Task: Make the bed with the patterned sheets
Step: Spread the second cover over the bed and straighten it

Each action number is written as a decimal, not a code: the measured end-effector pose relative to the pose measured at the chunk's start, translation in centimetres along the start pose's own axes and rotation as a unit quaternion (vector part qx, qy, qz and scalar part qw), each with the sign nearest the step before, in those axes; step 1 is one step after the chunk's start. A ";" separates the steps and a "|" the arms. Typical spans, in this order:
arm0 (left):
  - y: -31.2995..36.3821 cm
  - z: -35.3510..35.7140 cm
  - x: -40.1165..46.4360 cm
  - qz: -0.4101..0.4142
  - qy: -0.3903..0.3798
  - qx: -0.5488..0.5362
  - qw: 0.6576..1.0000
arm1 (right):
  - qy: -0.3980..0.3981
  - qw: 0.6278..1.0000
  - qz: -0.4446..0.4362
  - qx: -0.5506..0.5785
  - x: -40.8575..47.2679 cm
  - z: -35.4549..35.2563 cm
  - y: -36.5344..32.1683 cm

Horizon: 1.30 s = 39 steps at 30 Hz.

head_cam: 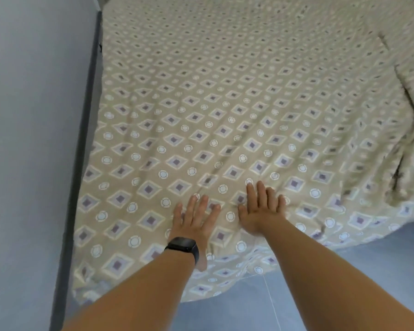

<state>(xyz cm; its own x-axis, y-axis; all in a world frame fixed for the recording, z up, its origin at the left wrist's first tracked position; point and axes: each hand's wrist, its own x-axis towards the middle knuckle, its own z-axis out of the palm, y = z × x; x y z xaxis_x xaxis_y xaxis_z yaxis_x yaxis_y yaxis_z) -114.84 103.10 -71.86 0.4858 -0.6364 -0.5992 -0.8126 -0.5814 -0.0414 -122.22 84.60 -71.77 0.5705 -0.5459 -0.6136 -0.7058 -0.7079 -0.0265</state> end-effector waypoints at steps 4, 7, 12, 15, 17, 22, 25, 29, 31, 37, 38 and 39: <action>0.3 -1.4 0.1 -0.021 -0.071 0.020 0.997 | -0.050 0.999 0.005 0.006 0.2 -0.8 -0.3; 0.6 -2.3 0.4 -0.035 -0.112 0.043 0.992 | -0.079 0.997 -0.001 0.010 0.2 -1.5 -0.2; 0.9 -3.3 0.6 -0.055 -0.141 0.053 0.987 | -0.103 0.994 -0.007 0.023 0.1 -2.0 -0.3; 0.9 -3.4 0.4 -0.050 -0.136 0.049 0.988 | -0.122 0.992 -0.011 0.024 0.0 -2.2 -0.1; 1.1 -3.6 0.3 -0.055 -0.144 0.059 0.986 | -0.139 0.990 -0.015 0.024 0.0 -2.2 0.0; 1.5 -4.8 0.4 -0.043 -0.170 0.069 0.982 | -0.175 0.984 -0.011 0.029 0.0 -2.6 -0.1; 1.5 -4.3 0.8 -0.056 -0.168 0.068 0.982 | -0.176 0.984 -0.024 0.025 0.5 -2.5 -0.3; 2.8 -4.8 0.9 -0.111 -0.188 0.076 0.973 | -0.147 0.985 -0.086 0.013 -0.3 -2.8 0.9; 4.1 -4.9 -0.1 -0.155 -0.195 0.056 0.967 | -0.094 0.984 -0.151 0.005 -1.2 -2.3 2.9; 13.1 -6.7 -2.5 -0.332 -0.321 -0.057 0.885 | -0.198 0.918 -0.320 -0.127 -2.9 -3.8 8.3; 14.6 -8.0 -2.0 -0.336 -0.332 -0.071 0.878 | -0.222 0.912 -0.334 -0.087 -2.5 -5.3 9.1; 15.4 -9.4 -1.3 -0.321 -0.343 -0.074 0.880 | -0.221 0.910 -0.349 -0.040 -1.7 -6.8 9.4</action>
<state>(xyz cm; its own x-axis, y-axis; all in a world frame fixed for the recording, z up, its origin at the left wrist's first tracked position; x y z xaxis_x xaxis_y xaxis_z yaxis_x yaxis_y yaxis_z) -124.91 90.19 -64.19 0.4806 0.2733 -0.8333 -0.3660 -0.8009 -0.4738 -126.99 75.87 -65.63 0.6307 0.2695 -0.7277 -0.1939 -0.8533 -0.4841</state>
